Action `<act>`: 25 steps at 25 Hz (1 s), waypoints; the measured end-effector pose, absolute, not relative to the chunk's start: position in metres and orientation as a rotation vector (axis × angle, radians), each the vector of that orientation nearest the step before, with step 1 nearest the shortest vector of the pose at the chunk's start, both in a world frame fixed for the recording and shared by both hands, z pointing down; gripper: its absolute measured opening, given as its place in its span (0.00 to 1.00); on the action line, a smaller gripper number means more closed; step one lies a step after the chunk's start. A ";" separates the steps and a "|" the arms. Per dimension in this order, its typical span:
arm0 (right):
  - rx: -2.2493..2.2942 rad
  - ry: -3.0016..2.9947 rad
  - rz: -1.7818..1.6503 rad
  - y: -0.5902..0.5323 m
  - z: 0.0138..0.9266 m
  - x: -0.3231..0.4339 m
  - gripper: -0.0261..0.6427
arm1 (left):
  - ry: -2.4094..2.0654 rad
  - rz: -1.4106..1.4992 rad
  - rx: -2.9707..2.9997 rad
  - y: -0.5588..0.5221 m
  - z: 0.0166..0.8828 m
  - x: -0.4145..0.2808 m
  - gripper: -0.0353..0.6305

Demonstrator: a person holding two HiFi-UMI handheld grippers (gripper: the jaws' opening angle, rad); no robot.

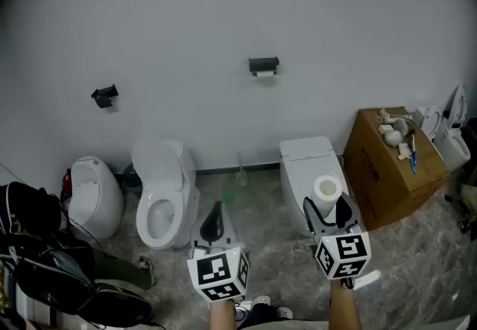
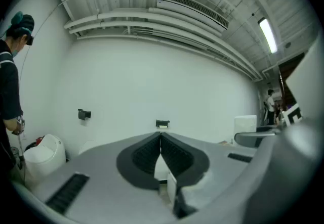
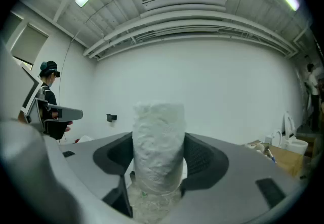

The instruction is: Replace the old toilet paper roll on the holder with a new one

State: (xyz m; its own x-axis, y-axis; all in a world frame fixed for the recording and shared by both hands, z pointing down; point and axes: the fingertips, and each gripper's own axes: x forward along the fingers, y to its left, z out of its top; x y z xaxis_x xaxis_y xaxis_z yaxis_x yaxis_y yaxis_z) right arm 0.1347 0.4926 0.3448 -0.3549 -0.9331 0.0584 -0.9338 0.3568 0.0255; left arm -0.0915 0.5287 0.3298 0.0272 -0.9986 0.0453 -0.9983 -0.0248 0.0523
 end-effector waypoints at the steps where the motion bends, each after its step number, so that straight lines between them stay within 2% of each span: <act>1: 1.746 -2.535 0.020 0.485 0.345 0.129 0.49 | -2.142 -0.005 2.202 0.521 0.330 -0.097 0.06; 6: 1.742 -2.532 0.015 0.462 0.346 0.109 0.49 | -2.129 -0.004 2.206 0.496 0.331 -0.113 0.06; 11: 1.739 -2.546 0.004 0.490 0.343 0.129 0.49 | -2.143 -0.005 2.204 0.526 0.329 -0.093 0.06; 25: 1.742 -2.547 0.019 0.480 0.345 0.119 0.49 | -2.183 -0.046 2.216 0.521 0.322 -0.105 0.08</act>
